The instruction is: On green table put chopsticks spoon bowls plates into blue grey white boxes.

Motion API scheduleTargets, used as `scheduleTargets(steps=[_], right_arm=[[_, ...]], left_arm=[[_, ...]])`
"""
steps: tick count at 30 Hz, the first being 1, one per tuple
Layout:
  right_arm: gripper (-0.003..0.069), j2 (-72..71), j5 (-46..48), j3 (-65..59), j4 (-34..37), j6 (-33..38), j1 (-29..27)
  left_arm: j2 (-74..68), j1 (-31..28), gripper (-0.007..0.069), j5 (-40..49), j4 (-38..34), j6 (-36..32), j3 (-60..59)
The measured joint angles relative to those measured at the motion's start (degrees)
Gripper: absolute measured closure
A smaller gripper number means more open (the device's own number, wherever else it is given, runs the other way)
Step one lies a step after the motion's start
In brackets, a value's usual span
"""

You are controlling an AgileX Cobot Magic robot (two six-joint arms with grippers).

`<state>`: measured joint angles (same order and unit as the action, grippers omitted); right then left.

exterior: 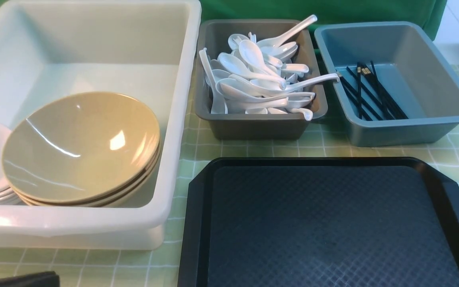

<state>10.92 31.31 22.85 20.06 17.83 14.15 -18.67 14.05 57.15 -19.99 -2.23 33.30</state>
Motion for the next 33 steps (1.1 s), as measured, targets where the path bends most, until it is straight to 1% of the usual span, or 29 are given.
scheduleTargets(steps=[3,7,19,20,22,23,24,26,29,32,33], right_arm=[[0.0638,-0.6,-3.2,-0.6,0.3,-0.1,0.0],[0.0638,-0.6,-3.7,-0.7,0.5,-0.1,0.0],[0.0633,-0.6,-3.7,-0.7,0.5,-0.1,0.0],[0.0633,-0.6,-3.7,-0.7,0.5,-0.1,0.0],[0.0630,-0.6,-3.7,-0.7,0.5,-0.1,0.0],[0.0627,-0.6,-3.7,-0.7,0.5,-0.1,0.0],[0.0627,-0.6,-3.7,-0.7,0.5,-0.1,0.0],[0.0623,-0.6,-3.7,-0.7,0.5,-0.1,0.0],[0.0622,-0.6,-3.6,-0.7,0.5,-0.1,0.0],[0.0620,-0.6,-3.6,-0.7,0.5,-0.1,0.0],[0.0620,-0.6,-3.6,-0.7,0.5,-0.1,0.0]], left_arm=[[0.1,0.0,0.0626,-4.6,-1.2,-1.9,-0.4],[0.1,0.0,0.0626,-8.0,-1.4,-2.5,-0.5],[0.1,0.0,0.0626,-8.4,-1.5,-2.8,-0.6],[0.2,0.0,0.0626,-9.6,-1.1,-3.6,-1.1],[0.9,-0.3,0.0626,-11.9,1.2,-4.7,-2.5],[3.3,-2.1,0.0626,-15.6,4.7,-5.2,-5.2],[3.7,-2.4,0.0626,-16.2,5.2,-5.2,-5.6],[7.7,-6.0,0.0626,-24.6,10.4,-4.4,-11.1],[12.7,-9.2,0.0626,-35.3,16.6,-0.4,-19.6],[18.0,-9.7,0.0626,-39.5,23.5,6.1,-27.6],[18.6,-9.7,0.0626,-39.7,24.1,6.8,-28.4]])
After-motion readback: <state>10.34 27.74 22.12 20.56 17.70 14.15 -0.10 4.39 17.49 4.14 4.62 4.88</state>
